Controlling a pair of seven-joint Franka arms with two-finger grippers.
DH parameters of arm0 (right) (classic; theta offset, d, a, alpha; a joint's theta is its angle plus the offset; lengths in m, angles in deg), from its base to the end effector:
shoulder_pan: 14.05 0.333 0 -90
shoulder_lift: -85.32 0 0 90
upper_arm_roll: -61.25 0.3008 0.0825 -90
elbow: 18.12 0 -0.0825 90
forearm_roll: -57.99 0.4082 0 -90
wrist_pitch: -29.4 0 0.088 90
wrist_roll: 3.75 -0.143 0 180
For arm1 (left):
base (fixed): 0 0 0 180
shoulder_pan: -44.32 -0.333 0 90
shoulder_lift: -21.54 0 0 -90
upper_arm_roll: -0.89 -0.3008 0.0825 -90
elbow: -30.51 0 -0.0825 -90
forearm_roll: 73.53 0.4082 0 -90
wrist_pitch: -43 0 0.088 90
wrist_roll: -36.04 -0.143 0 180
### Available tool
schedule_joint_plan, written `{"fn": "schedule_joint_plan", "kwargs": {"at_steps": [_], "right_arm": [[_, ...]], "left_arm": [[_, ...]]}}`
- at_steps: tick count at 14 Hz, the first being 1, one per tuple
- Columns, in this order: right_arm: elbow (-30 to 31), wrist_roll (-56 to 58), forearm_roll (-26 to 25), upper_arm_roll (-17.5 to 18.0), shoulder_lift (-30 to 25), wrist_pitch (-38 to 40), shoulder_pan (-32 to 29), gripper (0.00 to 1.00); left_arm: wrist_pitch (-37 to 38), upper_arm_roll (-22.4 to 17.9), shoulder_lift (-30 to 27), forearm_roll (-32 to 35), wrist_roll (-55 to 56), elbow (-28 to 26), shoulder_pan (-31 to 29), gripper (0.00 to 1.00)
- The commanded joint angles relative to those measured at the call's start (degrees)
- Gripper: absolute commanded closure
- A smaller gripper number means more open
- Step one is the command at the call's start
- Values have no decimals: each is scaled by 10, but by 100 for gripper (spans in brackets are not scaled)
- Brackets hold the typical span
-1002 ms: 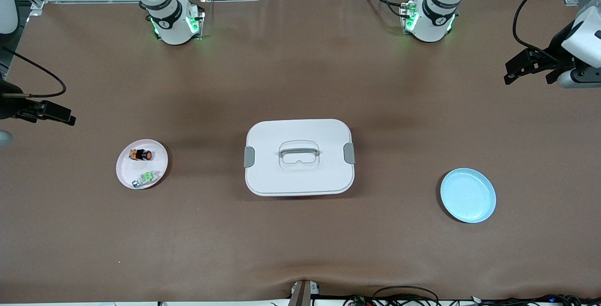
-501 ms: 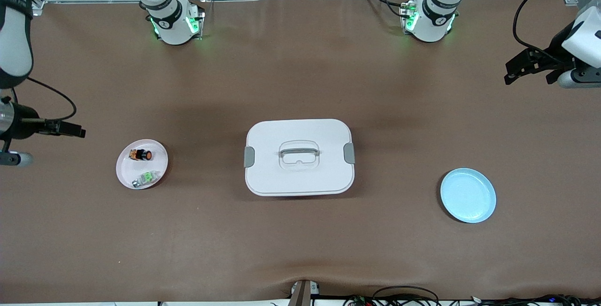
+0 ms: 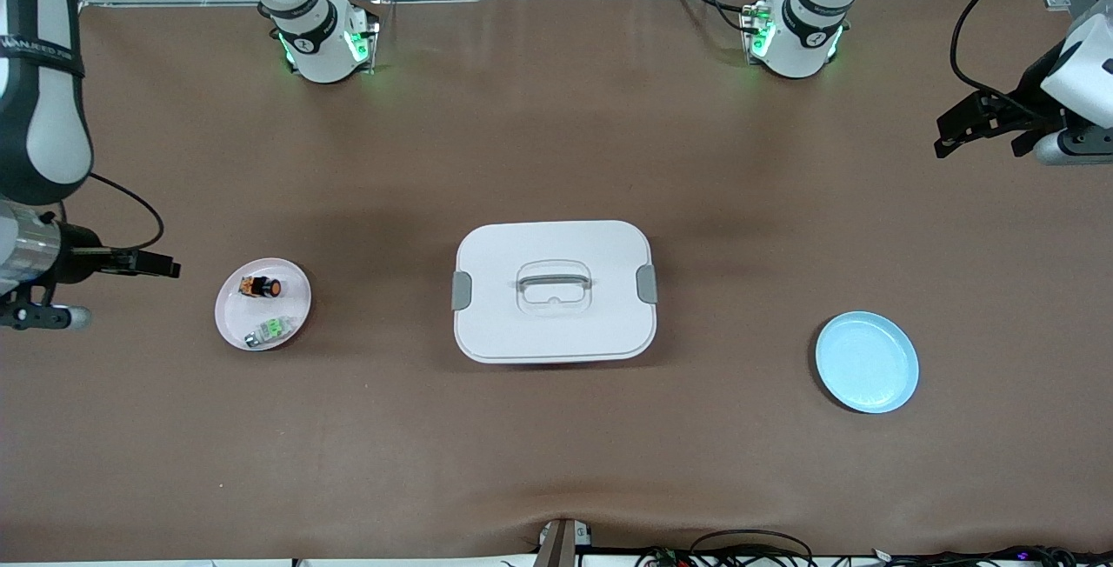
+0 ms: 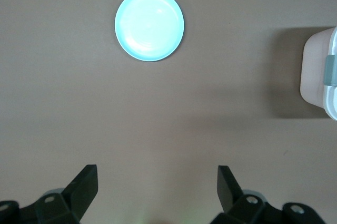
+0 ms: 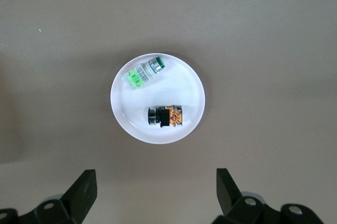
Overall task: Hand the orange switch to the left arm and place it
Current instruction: 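Move the right gripper over the white plate toward the orange switch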
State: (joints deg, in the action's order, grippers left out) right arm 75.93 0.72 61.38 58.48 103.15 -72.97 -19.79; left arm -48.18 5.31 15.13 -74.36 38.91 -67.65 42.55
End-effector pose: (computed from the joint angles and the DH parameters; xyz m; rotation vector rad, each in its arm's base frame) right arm 0.6377 -0.0862 0.3633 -3.0688 0.1334 0.2459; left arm 0.5448 -0.0290 0.5671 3.1362 0.0074 -0.0165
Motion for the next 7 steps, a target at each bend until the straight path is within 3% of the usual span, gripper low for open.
{"fn": "schedule_joint_plan", "kwargs": {"at_steps": [1, 7], "right_arm": [[59, 2, 10, 2, -12, -55, -1, 0], [160, 2, 11, 3, -1, -195, -1, 0]], "left_arm": [[10, 3, 7, 0, -9, 14, -5, 0], [10, 2, 10, 0, -9, 14, -5, 0]]}}
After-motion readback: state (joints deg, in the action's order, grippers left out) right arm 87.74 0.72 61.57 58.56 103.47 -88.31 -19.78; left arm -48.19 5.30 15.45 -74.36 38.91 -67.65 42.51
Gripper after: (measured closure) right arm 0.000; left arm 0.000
